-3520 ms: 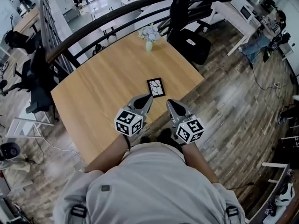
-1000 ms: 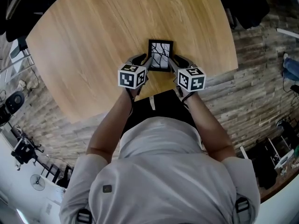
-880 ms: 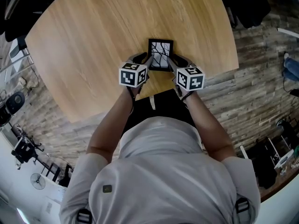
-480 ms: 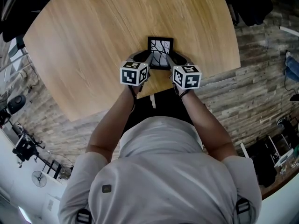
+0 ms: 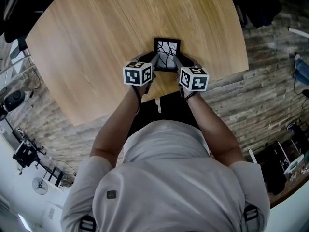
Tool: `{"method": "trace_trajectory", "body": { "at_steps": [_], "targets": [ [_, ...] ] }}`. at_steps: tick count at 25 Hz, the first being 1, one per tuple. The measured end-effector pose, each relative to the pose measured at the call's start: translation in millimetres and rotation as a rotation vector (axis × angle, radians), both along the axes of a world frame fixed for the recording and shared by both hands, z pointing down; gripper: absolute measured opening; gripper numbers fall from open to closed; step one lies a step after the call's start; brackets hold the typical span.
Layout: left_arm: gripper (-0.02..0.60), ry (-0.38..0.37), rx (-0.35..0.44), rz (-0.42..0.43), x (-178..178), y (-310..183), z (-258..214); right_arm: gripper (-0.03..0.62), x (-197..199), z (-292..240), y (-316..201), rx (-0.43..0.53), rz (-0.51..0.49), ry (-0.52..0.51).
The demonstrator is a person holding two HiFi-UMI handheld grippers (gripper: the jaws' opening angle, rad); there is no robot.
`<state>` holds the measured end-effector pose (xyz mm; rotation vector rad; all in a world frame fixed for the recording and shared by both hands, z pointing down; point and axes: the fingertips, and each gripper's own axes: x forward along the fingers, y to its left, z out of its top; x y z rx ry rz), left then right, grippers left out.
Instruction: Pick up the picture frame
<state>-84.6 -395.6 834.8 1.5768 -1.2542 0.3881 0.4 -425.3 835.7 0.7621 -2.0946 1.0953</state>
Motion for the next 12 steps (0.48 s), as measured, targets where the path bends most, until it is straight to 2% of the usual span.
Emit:
{"method": "trace_trajectory", "body": {
  "at_steps": [3,12],
  "targets": [
    [0.083,-0.008,0.002,0.018,0.8,-0.6,-2.6,0.094,1.6,-2.8,1.9,-0.001,0.020,-0.001],
    [0.081,-0.044,0.099,0.056,-7.1,1.0,-53.8,0.092,-4.6,-49.8,6.7,0.088,0.077,-0.045]
  ]
}}
